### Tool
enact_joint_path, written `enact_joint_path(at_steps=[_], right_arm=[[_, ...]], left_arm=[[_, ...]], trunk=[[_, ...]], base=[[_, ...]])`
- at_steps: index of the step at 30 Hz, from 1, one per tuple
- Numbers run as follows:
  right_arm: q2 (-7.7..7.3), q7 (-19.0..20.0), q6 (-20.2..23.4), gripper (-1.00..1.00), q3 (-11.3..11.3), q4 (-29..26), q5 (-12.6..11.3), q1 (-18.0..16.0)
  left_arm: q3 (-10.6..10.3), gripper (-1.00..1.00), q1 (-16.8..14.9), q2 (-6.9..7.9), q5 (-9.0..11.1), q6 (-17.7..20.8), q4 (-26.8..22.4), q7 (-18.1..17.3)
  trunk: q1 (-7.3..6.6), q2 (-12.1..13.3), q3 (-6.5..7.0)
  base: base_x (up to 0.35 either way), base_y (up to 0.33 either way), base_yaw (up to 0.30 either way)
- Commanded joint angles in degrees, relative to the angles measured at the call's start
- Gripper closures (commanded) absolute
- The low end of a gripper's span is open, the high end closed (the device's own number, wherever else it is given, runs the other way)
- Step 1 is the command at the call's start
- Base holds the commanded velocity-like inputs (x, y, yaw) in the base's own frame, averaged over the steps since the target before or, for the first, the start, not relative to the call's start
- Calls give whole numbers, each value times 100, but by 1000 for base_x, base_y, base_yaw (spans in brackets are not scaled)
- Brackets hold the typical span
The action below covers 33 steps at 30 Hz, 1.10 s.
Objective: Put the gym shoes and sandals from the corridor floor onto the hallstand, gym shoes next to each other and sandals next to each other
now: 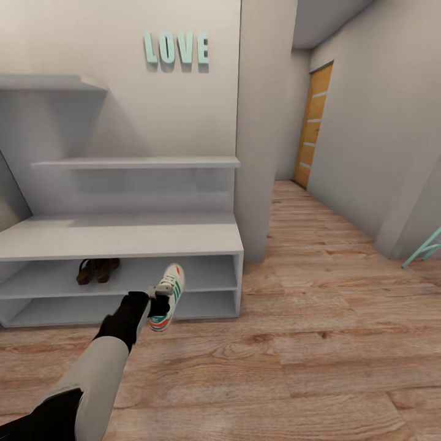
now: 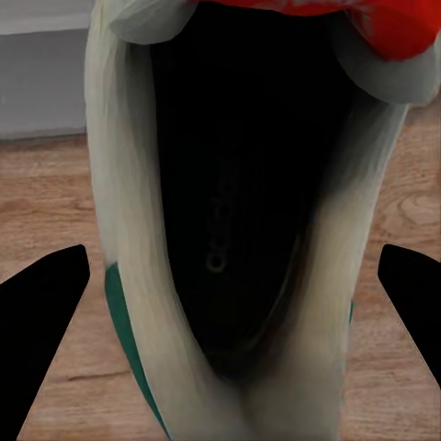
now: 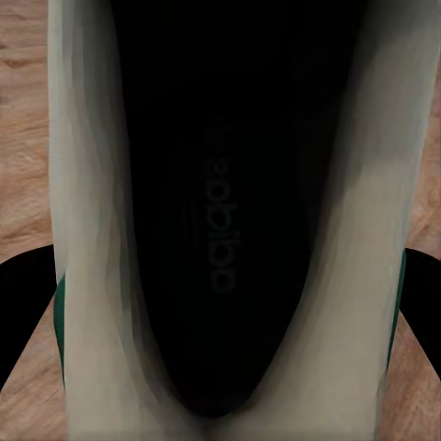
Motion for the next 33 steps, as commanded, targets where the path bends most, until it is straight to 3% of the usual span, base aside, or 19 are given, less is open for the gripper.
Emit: enact_joint_path(at_steps=[1, 33], right_arm=[[4, 33, -20, 100, -10, 4, -3, -5], [12, 49, -24, 100, -11, -110, 12, -5]], left_arm=[[46, 100, -2, -9, -56, 18, -53, -52], [20, 100, -11, -10, -90, -194, -143, -46]], trunk=[[-1, -2, -6], [702, -1286, -829]], base=[[0, 0, 0], [0, 0, 0]])
